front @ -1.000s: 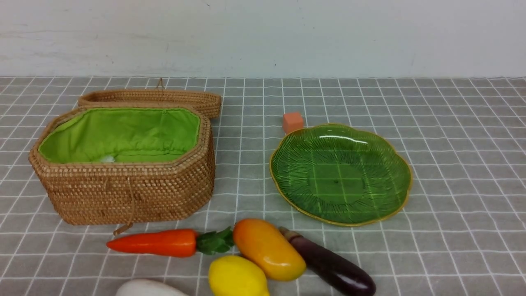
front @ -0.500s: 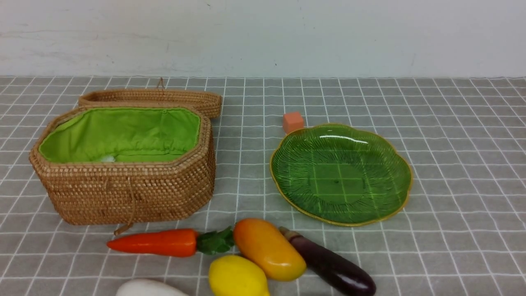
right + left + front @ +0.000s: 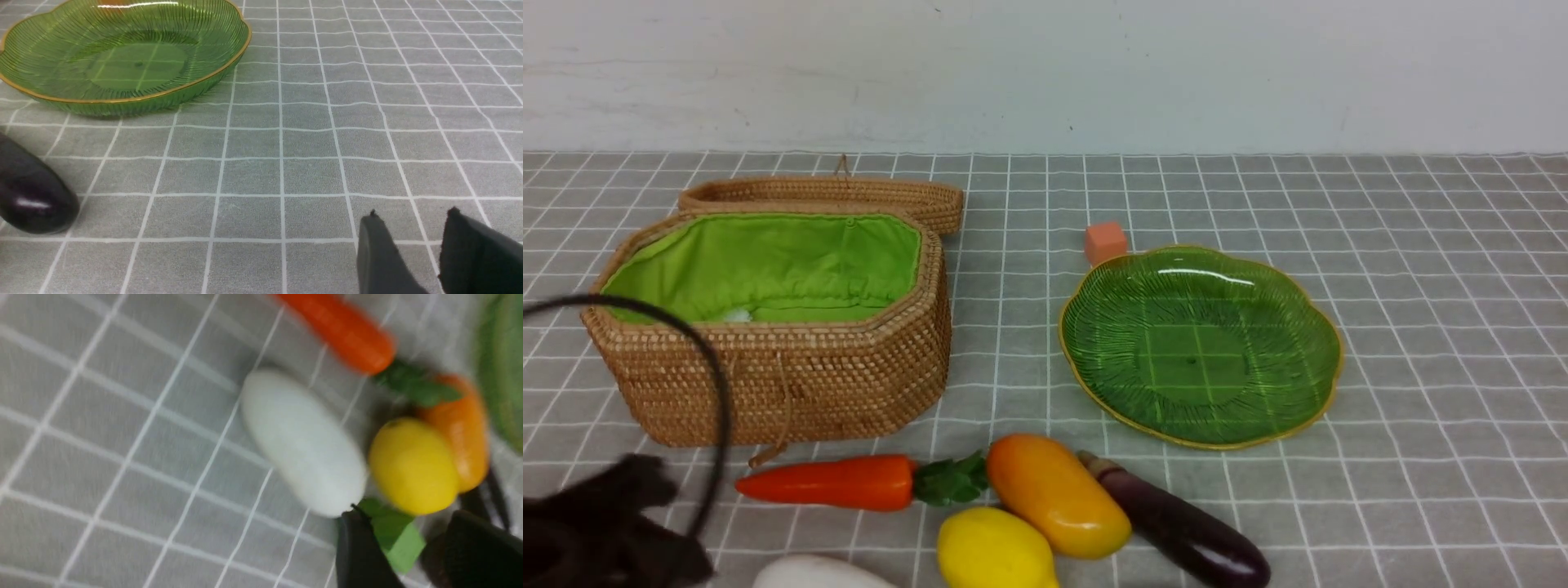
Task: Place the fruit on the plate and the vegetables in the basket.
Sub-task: Take a daikon with your left arm and place it on the basket on the left.
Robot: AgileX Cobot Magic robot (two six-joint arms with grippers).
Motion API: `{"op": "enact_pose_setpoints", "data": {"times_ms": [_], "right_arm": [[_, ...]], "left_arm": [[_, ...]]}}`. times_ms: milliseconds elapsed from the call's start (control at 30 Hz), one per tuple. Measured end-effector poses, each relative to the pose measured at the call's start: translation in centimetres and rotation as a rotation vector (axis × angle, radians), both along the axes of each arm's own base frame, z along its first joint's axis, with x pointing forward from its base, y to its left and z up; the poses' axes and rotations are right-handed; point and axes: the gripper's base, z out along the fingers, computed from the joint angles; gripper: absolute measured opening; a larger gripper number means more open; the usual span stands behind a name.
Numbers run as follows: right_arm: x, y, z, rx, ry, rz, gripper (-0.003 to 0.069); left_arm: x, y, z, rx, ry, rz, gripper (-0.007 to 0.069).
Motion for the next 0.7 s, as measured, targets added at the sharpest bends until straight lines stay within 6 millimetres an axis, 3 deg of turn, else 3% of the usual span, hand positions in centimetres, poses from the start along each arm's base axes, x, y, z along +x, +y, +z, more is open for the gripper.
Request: {"op": "enact_pose_setpoints", "data": {"times_ms": [100,333,600,700], "right_arm": [[0.0,0.0,0.0,0.000,0.000,0.000,0.0240],[0.0,0.0,0.0,0.000,0.000,0.000,0.0240],[0.0,0.0,0.0,0.000,0.000,0.000,0.0240],[0.0,0.0,0.0,0.000,0.000,0.000,0.0240]], "left_arm": [[2.5,-1.0,-2.5,-0.021,0.141,0.012,0.0393],[6.5,-1.6,-6.7,0.002,0.231,0.077,0.0520],[9.0,-2.0,-10.8,0.006,0.290,0.113,0.0526],[9.2,-2.1,-11.2,0.006,0.289,0.103,0.0498]]}}
